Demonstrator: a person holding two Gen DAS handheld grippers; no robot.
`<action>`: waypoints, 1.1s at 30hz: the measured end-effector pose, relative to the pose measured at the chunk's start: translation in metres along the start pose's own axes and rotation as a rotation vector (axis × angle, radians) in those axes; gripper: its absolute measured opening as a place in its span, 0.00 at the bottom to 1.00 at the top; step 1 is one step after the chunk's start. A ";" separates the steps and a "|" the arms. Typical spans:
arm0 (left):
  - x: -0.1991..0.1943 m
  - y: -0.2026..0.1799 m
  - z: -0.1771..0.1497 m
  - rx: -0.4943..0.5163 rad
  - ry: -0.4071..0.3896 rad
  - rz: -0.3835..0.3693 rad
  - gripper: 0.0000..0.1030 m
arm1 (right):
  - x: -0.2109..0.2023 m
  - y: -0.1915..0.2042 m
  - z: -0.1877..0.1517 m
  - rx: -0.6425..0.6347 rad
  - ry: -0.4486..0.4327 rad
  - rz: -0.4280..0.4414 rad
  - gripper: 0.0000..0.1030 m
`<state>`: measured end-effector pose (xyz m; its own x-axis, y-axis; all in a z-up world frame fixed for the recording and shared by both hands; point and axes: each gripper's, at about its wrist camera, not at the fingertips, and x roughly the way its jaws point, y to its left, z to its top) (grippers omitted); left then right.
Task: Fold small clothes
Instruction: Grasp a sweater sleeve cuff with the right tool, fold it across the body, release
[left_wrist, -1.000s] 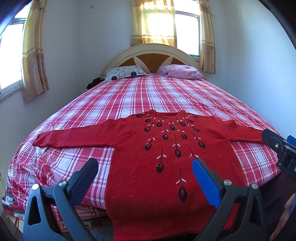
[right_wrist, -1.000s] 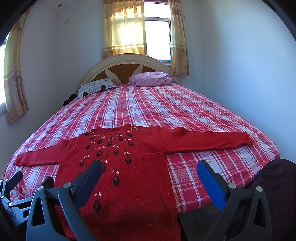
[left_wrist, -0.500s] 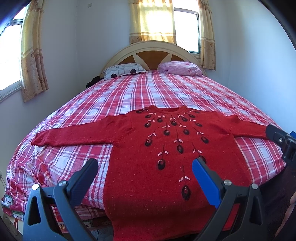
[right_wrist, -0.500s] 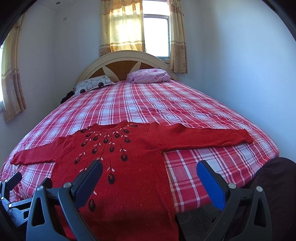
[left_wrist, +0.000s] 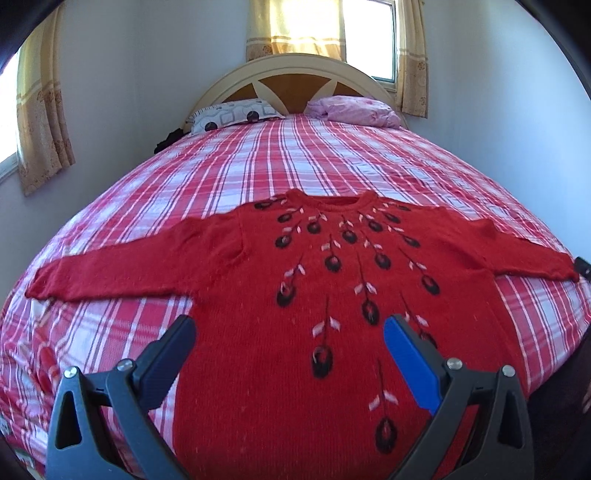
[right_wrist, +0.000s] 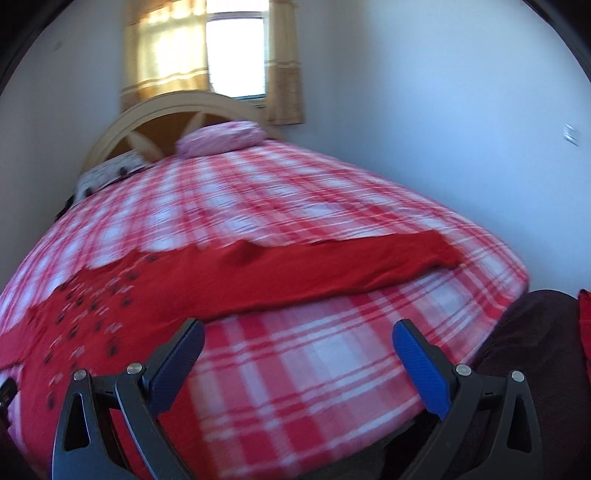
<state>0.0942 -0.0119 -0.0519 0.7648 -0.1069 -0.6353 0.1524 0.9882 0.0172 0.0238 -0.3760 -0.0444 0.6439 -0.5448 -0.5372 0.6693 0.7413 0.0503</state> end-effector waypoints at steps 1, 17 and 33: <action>0.004 -0.002 0.006 0.012 -0.007 0.011 1.00 | 0.013 -0.018 0.009 0.027 -0.003 -0.035 0.99; 0.057 0.013 0.015 -0.045 0.117 0.080 1.00 | 0.185 -0.185 0.050 0.364 0.237 -0.208 0.63; 0.044 0.056 0.006 -0.141 0.097 0.086 1.00 | 0.143 -0.140 0.086 0.206 0.186 -0.103 0.14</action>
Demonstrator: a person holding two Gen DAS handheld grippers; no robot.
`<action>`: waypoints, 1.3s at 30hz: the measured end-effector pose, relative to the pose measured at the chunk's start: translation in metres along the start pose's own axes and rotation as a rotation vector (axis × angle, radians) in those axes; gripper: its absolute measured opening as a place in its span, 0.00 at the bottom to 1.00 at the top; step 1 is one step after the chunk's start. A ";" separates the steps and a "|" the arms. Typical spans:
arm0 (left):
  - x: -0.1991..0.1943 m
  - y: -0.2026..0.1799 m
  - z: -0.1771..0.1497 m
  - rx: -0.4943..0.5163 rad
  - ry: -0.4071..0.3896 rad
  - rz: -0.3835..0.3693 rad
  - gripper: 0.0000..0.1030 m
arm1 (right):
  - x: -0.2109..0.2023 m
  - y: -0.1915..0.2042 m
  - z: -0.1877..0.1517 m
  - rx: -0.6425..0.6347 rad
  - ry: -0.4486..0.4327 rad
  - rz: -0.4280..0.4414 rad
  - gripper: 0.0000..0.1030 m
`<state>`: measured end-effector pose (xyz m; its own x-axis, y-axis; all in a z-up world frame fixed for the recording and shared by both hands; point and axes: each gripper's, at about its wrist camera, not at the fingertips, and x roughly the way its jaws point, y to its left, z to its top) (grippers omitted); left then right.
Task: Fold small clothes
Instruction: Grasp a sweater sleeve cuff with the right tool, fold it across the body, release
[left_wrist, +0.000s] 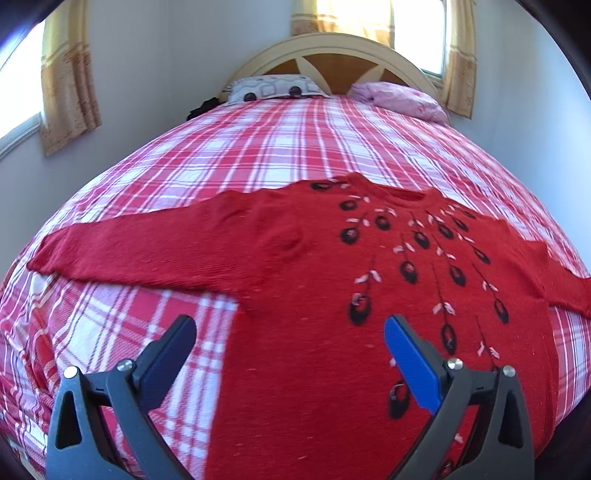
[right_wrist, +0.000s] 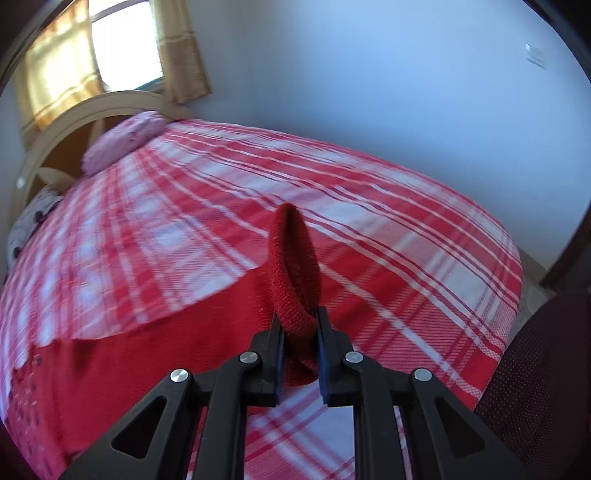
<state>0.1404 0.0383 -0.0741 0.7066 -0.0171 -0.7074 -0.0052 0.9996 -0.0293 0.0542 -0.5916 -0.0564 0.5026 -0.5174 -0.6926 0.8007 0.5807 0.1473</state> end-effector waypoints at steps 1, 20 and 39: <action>0.000 0.006 0.000 -0.014 -0.002 0.003 1.00 | -0.014 0.016 0.002 -0.029 -0.010 0.035 0.14; -0.026 0.105 -0.014 -0.156 -0.067 0.123 1.00 | -0.122 0.416 -0.156 -0.499 0.140 0.774 0.14; -0.008 0.136 -0.024 -0.192 -0.009 0.153 1.00 | -0.122 0.457 -0.264 -0.619 0.303 1.069 0.63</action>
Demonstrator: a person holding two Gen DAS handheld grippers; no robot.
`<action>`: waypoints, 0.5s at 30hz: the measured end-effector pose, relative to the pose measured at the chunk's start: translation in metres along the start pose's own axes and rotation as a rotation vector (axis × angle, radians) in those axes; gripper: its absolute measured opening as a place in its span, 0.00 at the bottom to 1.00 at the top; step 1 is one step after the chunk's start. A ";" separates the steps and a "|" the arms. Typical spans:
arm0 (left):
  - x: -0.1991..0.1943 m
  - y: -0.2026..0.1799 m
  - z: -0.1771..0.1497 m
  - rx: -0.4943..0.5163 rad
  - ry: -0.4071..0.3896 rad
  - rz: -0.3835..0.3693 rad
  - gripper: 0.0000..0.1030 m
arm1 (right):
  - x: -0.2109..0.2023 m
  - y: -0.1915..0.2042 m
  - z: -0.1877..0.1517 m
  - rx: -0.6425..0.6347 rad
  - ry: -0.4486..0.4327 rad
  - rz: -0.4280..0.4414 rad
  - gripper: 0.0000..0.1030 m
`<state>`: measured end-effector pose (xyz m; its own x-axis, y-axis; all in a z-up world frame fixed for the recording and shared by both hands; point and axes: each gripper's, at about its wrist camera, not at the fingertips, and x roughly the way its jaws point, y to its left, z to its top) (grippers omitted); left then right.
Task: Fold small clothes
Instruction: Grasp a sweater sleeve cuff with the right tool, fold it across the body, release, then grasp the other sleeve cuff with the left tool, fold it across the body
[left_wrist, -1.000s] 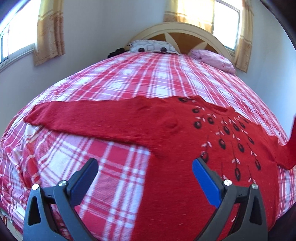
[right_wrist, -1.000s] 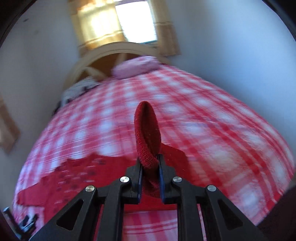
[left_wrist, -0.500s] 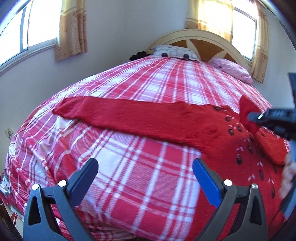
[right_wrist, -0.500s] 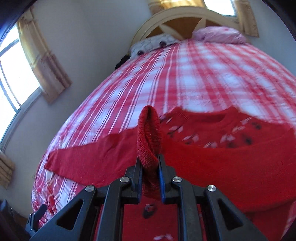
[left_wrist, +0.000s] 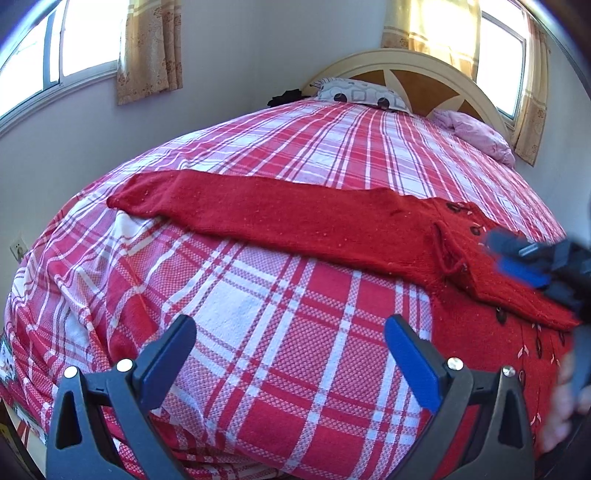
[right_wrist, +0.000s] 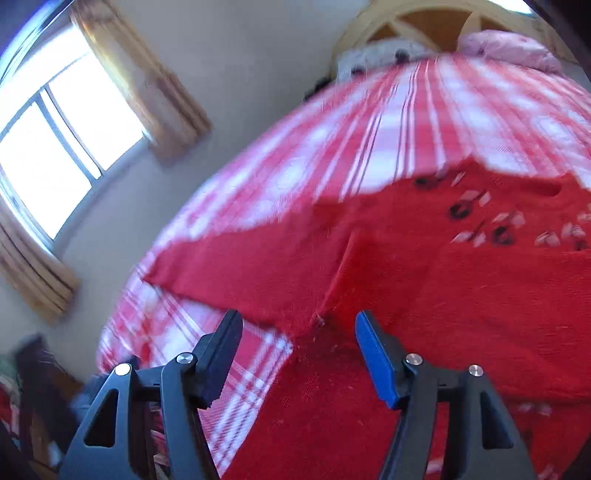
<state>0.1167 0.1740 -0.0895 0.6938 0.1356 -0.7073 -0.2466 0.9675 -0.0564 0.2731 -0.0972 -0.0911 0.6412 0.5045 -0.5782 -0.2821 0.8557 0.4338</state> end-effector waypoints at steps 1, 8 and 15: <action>0.000 -0.002 0.000 0.009 -0.003 0.001 1.00 | -0.014 -0.004 0.001 -0.004 -0.036 -0.030 0.63; 0.004 -0.019 0.000 0.022 0.011 -0.022 1.00 | -0.120 -0.104 -0.004 0.082 -0.197 -0.515 0.63; 0.009 -0.034 -0.002 0.045 0.035 -0.013 1.00 | -0.128 -0.170 -0.049 0.147 -0.107 -0.688 0.64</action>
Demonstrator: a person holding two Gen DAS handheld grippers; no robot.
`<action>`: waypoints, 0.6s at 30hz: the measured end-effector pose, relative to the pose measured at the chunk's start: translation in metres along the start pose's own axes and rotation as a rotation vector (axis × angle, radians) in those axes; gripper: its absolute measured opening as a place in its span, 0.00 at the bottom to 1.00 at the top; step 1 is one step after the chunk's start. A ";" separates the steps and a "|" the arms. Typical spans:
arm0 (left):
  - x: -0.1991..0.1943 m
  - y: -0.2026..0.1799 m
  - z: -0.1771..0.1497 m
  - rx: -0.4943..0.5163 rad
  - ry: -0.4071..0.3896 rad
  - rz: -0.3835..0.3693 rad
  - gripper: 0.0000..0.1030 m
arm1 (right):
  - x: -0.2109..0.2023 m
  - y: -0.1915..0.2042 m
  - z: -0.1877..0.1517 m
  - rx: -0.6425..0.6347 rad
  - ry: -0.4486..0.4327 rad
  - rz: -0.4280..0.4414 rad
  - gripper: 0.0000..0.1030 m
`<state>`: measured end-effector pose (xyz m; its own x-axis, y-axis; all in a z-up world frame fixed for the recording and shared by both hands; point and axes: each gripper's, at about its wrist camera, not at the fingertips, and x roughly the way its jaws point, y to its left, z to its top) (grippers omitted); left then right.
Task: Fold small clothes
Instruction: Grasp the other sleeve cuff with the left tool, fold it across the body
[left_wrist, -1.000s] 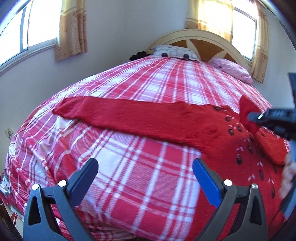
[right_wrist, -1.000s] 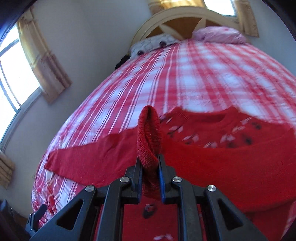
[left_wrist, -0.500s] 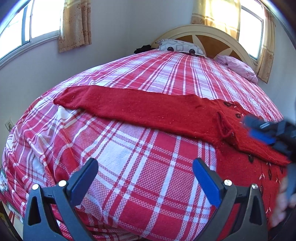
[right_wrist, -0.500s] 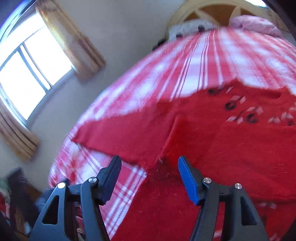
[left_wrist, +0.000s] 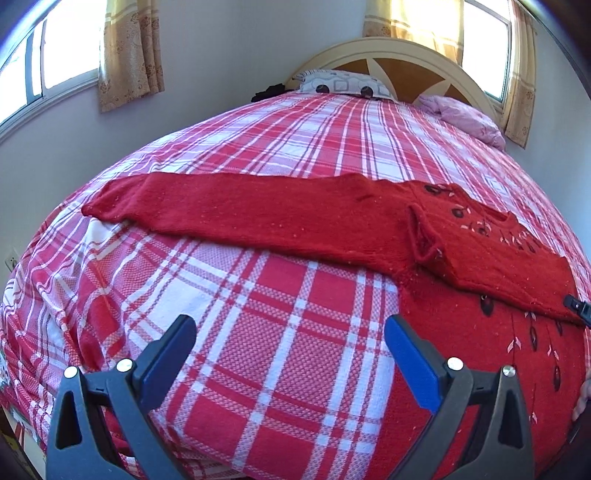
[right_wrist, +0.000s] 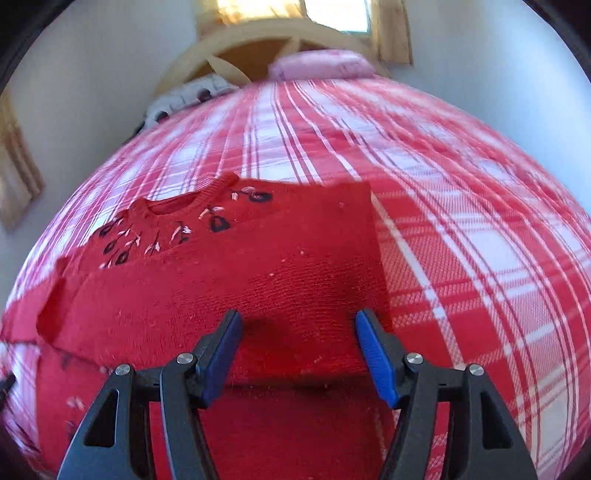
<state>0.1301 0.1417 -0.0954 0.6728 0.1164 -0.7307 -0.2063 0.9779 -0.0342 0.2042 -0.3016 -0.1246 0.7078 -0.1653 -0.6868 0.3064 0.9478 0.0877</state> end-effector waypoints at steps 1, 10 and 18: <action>0.001 0.002 0.001 -0.011 0.007 0.002 1.00 | -0.001 0.006 -0.003 -0.035 -0.010 -0.024 0.67; 0.009 0.100 0.034 -0.262 -0.054 0.127 0.99 | -0.003 -0.003 -0.006 -0.061 -0.025 -0.030 0.76; 0.034 0.207 0.089 -0.556 -0.170 0.214 0.81 | 0.001 0.008 -0.007 -0.097 -0.016 -0.054 0.80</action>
<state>0.1736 0.3636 -0.0668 0.6696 0.3709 -0.6435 -0.6579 0.6983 -0.2820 0.2031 -0.2923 -0.1295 0.7024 -0.2206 -0.6767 0.2817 0.9593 -0.0202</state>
